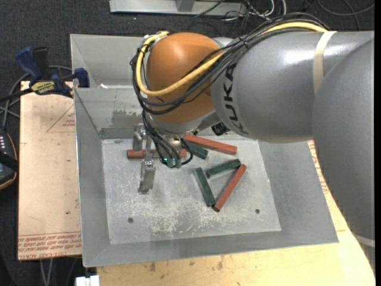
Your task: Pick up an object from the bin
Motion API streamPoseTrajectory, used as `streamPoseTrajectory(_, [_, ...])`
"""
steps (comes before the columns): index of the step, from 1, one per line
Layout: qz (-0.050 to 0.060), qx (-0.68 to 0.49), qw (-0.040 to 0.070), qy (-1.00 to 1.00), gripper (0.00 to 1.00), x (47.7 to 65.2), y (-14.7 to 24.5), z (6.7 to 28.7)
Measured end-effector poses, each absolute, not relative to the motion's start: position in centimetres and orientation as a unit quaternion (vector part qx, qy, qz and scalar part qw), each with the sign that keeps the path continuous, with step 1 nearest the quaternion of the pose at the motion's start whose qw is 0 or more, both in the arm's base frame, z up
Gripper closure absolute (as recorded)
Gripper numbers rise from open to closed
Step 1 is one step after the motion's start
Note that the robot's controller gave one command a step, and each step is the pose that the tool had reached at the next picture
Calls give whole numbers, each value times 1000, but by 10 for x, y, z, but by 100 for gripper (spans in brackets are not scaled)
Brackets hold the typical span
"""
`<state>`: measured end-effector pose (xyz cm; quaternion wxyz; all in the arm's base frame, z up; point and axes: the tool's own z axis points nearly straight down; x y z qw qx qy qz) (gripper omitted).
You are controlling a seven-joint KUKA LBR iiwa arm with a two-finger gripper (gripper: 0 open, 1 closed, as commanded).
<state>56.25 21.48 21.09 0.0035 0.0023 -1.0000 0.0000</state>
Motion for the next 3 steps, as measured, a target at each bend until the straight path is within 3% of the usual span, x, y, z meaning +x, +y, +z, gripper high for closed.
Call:
streamPoseTrajectory(1, [1, 131, 2, -991, 0, 612, 148, 89])
streamPoseTrajectory(2, [-2, 151, -4, -989, 0, 658, 192, 71])
streamPoseTrajectory(3, [-1, 149, -1, -989, 100, 656, 190, 73])
